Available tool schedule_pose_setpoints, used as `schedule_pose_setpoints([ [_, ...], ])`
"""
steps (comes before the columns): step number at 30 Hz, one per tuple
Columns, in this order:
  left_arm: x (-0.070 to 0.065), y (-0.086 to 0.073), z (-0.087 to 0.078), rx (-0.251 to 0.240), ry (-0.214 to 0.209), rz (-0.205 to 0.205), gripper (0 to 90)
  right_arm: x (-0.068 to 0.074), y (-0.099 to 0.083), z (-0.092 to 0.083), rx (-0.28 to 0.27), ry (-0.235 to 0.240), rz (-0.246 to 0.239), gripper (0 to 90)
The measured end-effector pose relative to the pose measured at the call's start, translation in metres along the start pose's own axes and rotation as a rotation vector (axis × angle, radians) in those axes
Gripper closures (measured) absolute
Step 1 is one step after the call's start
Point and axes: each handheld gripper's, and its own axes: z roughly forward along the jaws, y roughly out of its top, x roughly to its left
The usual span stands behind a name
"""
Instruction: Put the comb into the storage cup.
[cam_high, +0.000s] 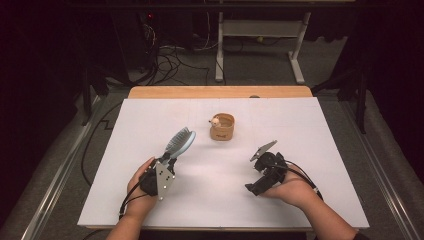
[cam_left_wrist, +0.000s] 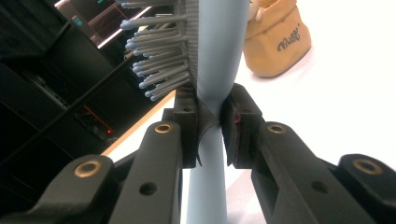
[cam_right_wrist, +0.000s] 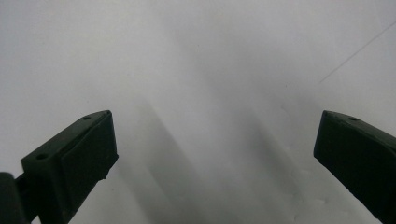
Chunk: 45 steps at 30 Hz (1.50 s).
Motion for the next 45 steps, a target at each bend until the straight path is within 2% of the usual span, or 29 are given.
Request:
schedule_pose_setpoints([
  [3,0.005,0.000,-0.001,-0.008,-0.005,-0.043,77.4,-0.003,-0.006,-0.001,-0.013,-0.006,0.006,0.2],
  [4,0.008,0.000,-0.002,-0.013,-0.011,-0.080,77.4,-0.004,-0.008,-0.001,-0.020,-0.007,0.010,0.2],
  [5,0.008,0.000,-0.002,-0.013,-0.011,-0.080,77.4,-0.005,-0.010,-0.001,-0.025,-0.010,0.013,0.2],
  [8,0.012,-0.001,-0.002,-0.018,-0.016,-0.121,77.4,-0.007,-0.014,0.000,-0.043,-0.010,0.026,0.2],
  [10,0.015,-0.002,-0.003,-0.022,-0.022,-0.149,77.4,-0.009,-0.021,0.000,-0.087,-0.015,0.040,0.2],
  [11,0.016,-0.002,-0.003,-0.027,-0.026,-0.167,77.4,-0.009,-0.021,0.000,-0.087,-0.015,0.040,0.2],
  [14,0.019,-0.002,-0.003,-0.035,-0.034,-0.196,77.5,-0.011,-0.029,-0.001,-0.138,-0.018,0.060,0.2],
  [19,0.021,-0.003,-0.003,-0.032,-0.040,-0.223,77.4,-0.014,-0.040,-0.001,-0.227,-0.046,0.087,0.2],
  [28,0.025,-0.004,-0.004,-0.039,-0.057,-0.268,77.4,-0.013,-0.053,0.004,-0.380,-0.057,0.140,0.2],
  [31,0.027,-0.005,-0.004,-0.041,-0.070,-0.295,77.4,-0.012,-0.056,0.005,-0.439,-0.057,0.159,0.2],
  [32,0.027,-0.005,-0.004,-0.041,-0.070,-0.295,77.4,-0.012,-0.056,0.005,-0.439,-0.057,0.159,0.2],
  [39,0.029,-0.005,-0.005,-0.045,-0.093,-0.321,77.5,-0.011,-0.061,0.005,-0.551,-0.040,0.201,0.3],
  [45,0.031,-0.006,-0.005,-0.049,-0.108,-0.345,77.4,-0.010,-0.066,0.003,-0.628,-0.054,0.218,0.3],
])
